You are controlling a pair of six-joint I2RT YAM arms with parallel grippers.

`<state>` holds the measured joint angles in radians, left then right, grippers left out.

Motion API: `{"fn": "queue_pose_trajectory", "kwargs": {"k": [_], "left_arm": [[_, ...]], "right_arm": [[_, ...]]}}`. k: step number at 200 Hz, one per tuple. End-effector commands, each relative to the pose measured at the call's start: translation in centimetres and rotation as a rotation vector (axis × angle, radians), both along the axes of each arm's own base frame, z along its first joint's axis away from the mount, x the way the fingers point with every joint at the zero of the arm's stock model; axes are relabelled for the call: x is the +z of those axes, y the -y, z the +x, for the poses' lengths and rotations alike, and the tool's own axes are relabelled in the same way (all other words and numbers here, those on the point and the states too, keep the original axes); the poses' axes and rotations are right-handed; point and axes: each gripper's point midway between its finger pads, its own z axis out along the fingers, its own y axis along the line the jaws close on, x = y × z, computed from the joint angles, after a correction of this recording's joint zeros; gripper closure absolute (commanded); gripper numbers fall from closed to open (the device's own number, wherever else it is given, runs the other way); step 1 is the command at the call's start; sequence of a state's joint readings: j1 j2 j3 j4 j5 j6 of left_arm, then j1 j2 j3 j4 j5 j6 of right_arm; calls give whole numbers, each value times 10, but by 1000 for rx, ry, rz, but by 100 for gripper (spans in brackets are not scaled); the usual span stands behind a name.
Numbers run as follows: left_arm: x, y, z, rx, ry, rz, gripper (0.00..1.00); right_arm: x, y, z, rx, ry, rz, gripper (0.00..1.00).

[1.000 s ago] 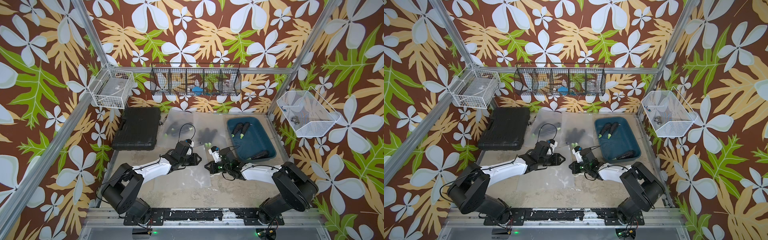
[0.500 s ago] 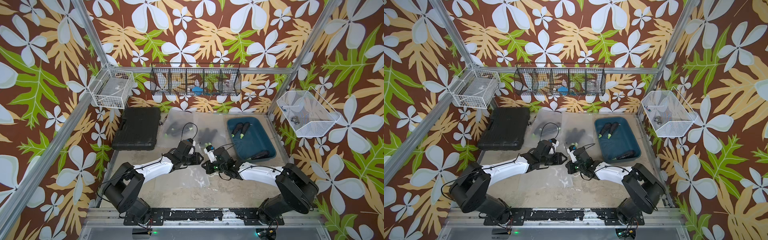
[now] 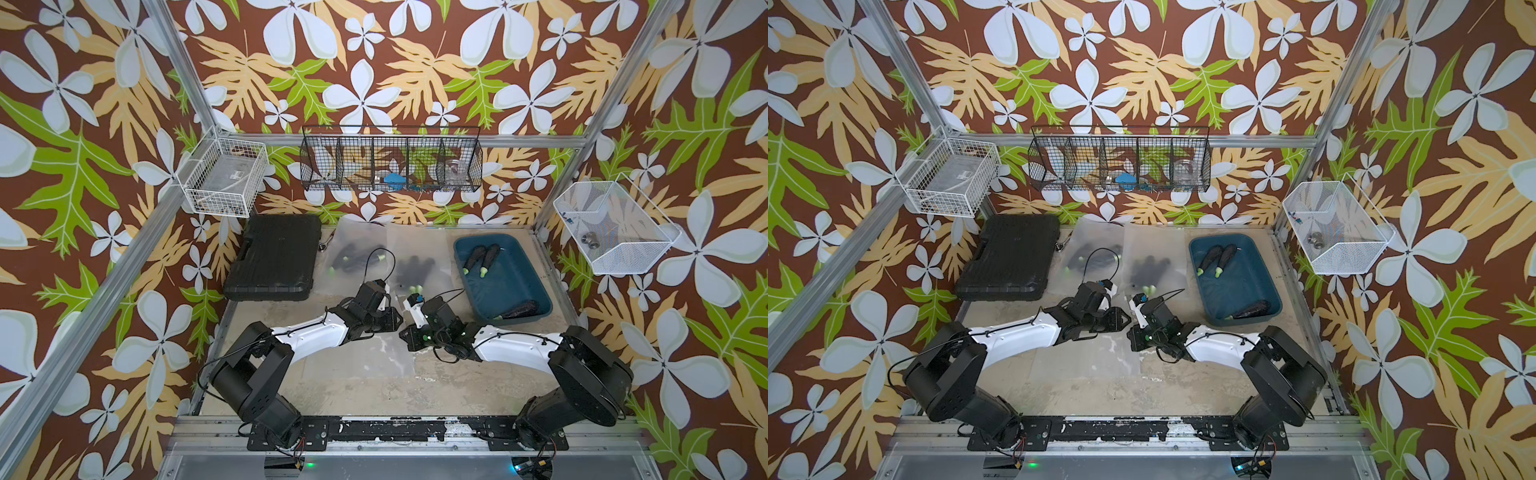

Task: Place the eggplant in a zip-top bag and seal the zipper
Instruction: Open the zipper food storage bag.

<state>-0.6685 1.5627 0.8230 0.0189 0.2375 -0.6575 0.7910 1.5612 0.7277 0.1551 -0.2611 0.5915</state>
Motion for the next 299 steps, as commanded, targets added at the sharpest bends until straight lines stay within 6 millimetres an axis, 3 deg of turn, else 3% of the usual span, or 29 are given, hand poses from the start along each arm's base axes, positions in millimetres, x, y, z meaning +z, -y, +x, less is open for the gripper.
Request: {"fn": "queue_pose_trajectory", "kwargs": {"k": [1, 30, 70, 114, 143, 181, 217, 248, 264, 299], "left_arm": [[-3, -2, -2, -13, 7, 17, 68], [-11, -5, -7, -9, -14, 25, 78], [-7, -4, -5, -12, -1, 12, 86], [6, 5, -4, -18, 2, -46, 70], [5, 4, -4, -17, -1, -37, 71], [-5, 2, -8, -19, -23, -17, 83], [6, 4, -5, -25, 3, -30, 99], [10, 3, -5, -38, 21, -26, 100], [12, 3, -6, -48, 28, -27, 100], [17, 1, -10, -62, 46, -38, 100]], "right_arm": [[4, -2, 4, -17, 12, 12, 100], [10, -1, 8, -34, 28, 16, 100], [19, -6, 5, -4, 37, 55, 100], [14, -6, -2, 18, 29, 48, 99], [15, -8, -3, 18, 31, 62, 99], [30, -17, -5, 35, 55, 108, 99], [32, -18, -7, 43, 54, 113, 95], [33, -4, -3, 26, 62, 95, 84], [39, 14, 4, -16, 69, 103, 73], [43, 54, 18, -97, 89, 102, 64]]}}
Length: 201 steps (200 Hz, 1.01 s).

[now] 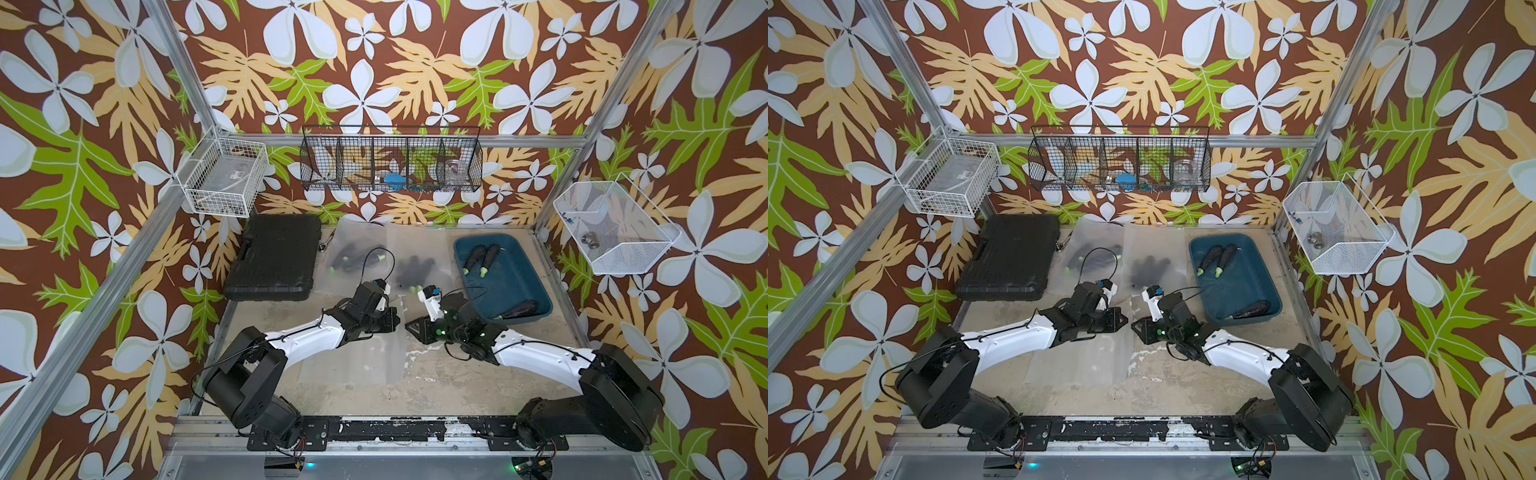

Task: Place the eggplant in a zip-top bag and seal the zipper
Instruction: Open the zipper food storage bag.

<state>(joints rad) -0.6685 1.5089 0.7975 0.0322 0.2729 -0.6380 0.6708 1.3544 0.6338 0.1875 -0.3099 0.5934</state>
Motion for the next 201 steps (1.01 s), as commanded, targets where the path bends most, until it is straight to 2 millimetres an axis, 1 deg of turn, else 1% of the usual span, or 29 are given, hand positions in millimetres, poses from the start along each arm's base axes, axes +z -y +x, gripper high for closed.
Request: {"fn": "queue_pose_trajectory", "kwargs": {"k": [1, 12, 28, 52, 73, 88, 97, 112, 132, 140, 155, 167, 185, 191, 201], "left_arm": [[4, 0, -3, -24, 19, -1, 100], [7, 0, -3, -25, 24, -8, 100], [8, 0, -4, -26, 23, -13, 100], [9, 0, -4, -25, 23, -15, 100], [9, 1, -5, -26, 23, -17, 100], [10, 0, -5, -24, 24, -17, 100], [11, 0, -6, -25, 26, -19, 100], [15, -2, -5, -18, 35, -17, 100], [22, -7, -3, -6, 63, 5, 100], [24, -9, -3, -4, 70, 14, 100], [27, -11, -3, -4, 77, 34, 100], [23, -15, -3, 0, 79, 71, 100], [12, -19, -3, 1, 71, 112, 100], [10, -19, -3, -1, 70, 115, 100], [7, -19, -2, 3, 67, 126, 100]], "right_arm": [[-3, 16, 2, -14, 1, -20, 64], [-5, 17, 2, 0, 1, -29, 62], [-7, 9, 0, 34, -21, -12, 59], [-4, -9, -4, 75, -15, 6, 56], [-4, -24, -5, 92, -17, 0, 55], [-10, -31, -4, 91, -35, 3, 55], [-17, -31, -3, 80, -52, -8, 56], [-31, -27, 0, 52, -82, -50, 59], [-43, -22, -2, 39, -109, -76, 63], [-47, -21, -2, 33, -118, -88, 68], [-53, -14, -1, 7, -132, -119, 81], [-51, -13, -2, 2, -133, -104, 89], [-40, -19, -4, 18, -130, -51, 98], [-36, -21, -5, 21, -129, -36, 100], [-30, -23, -5, 15, -127, -13, 100]]}}
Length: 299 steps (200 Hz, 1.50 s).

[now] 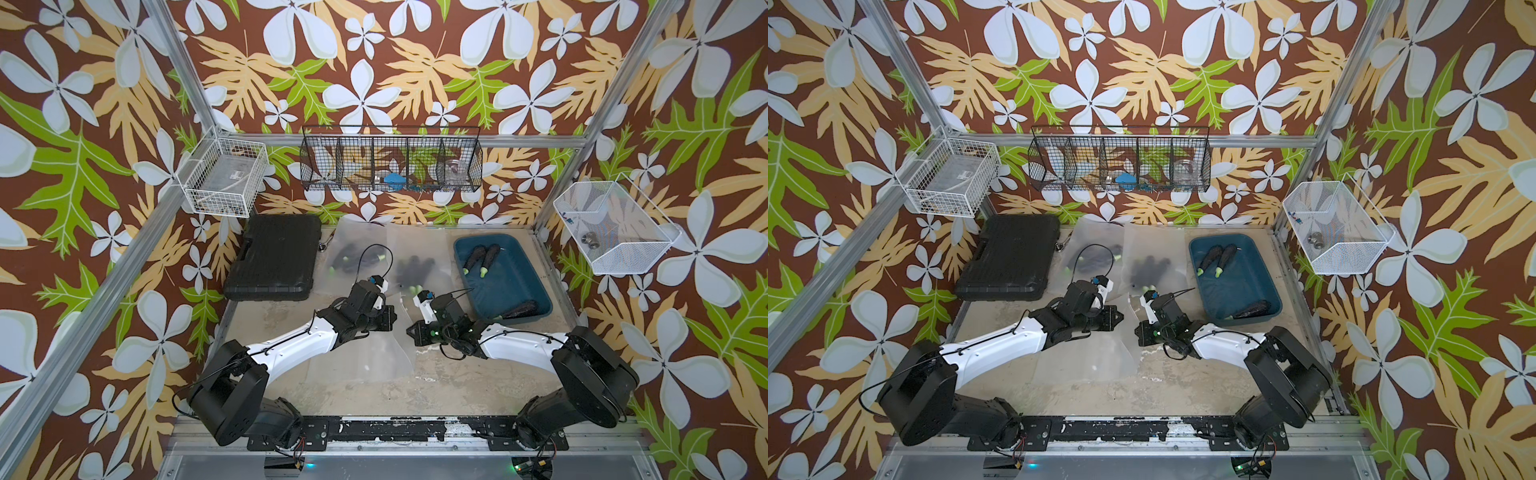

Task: Place the eggplant in a zip-top bag and seal the zipper
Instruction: Open the zipper food storage bag.

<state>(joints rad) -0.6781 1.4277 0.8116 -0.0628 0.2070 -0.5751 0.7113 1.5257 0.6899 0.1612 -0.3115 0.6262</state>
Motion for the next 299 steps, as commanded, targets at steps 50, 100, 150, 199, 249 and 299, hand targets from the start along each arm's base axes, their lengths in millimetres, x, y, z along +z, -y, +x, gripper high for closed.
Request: {"fn": "queue_pose_trajectory", "kwargs": {"k": [50, 100, 150, 199, 249, 299], "left_arm": [[-14, 6, 3, -19, 10, 91, 76], [-23, 4, -12, -30, -20, 117, 67], [4, 4, -14, -61, 27, 118, 100], [19, 20, -20, -151, 11, 71, 100], [-9, 14, -3, -104, 0, 175, 100], [-20, 20, 15, -95, 10, 225, 100]], "right_arm": [[31, -22, -8, -51, -3, 112, 100], [37, -13, 2, -148, 6, 130, 100], [19, 4, 13, -151, -17, 62, 100], [2, -10, 19, -29, -9, -5, 97], [-1, -9, 22, 13, -23, 8, 65], [59, 41, 38, -48, 84, -2, 51]]}}
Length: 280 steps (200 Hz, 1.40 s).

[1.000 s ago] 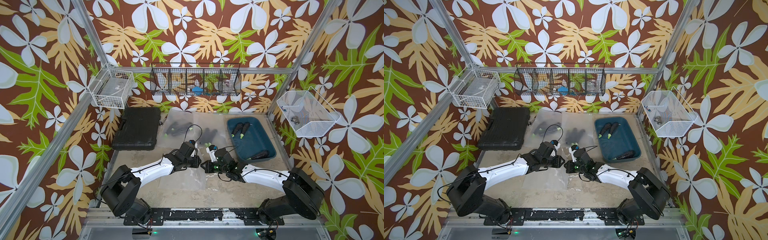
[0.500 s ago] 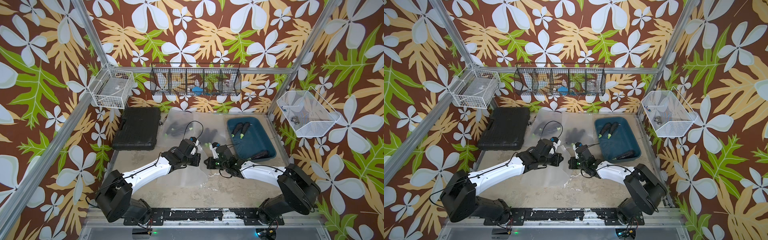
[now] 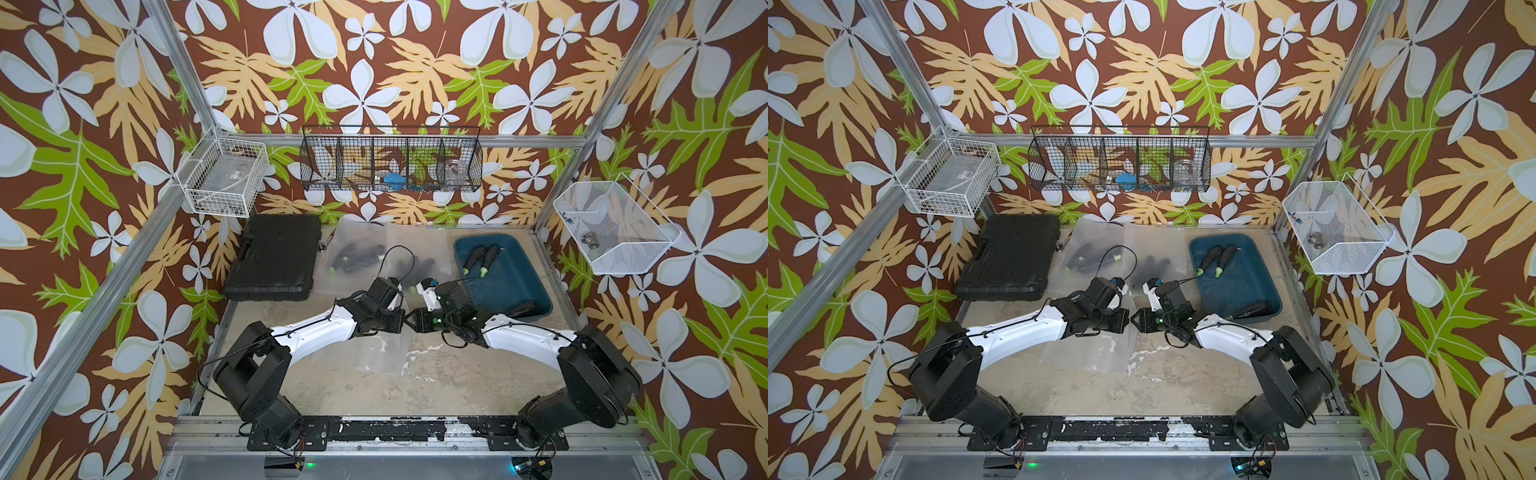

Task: Place the eggplant in a zip-top bag and seal the zipper
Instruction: Open the zipper food storage bag, then pick up the eggplant from the basket.

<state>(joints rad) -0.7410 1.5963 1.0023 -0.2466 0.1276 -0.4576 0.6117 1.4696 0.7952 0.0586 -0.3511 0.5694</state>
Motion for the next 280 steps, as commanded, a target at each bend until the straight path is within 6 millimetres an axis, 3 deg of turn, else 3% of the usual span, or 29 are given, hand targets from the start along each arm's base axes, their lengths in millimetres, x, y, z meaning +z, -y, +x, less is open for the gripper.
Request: {"fn": "queue_pose_trajectory", "kwargs": {"k": [1, 25, 55, 70, 88, 132, 163, 188, 252, 280], "left_arm": [[0, 1, 10, -3, 31, 27, 100], [3, 8, 14, -18, 35, 18, 100], [9, 15, 15, -46, 32, -3, 100], [11, 18, 14, -59, 33, -10, 100], [14, 19, 14, -65, 36, -23, 100], [23, 24, 10, -75, 38, -78, 100], [30, 32, 11, -80, 44, -131, 100], [31, 34, 11, -85, 40, -144, 100], [27, 30, 13, -79, 29, -153, 100], [26, 28, 15, -76, 27, -154, 100]], "right_arm": [[15, 27, 4, -20, 18, -35, 51], [28, 86, 45, -223, 59, -58, 49], [22, 182, 110, -611, 91, -219, 49], [17, 216, 134, -730, 113, -297, 49], [8, 241, 158, -796, 115, -390, 49], [-25, 269, 194, -841, 79, -568, 49], [-50, 287, 208, -858, 28, -581, 49], [-57, 301, 218, -880, 17, -572, 49], [-72, 302, 233, -855, -11, -538, 50], [-77, 302, 230, -852, -38, -506, 64]]}}
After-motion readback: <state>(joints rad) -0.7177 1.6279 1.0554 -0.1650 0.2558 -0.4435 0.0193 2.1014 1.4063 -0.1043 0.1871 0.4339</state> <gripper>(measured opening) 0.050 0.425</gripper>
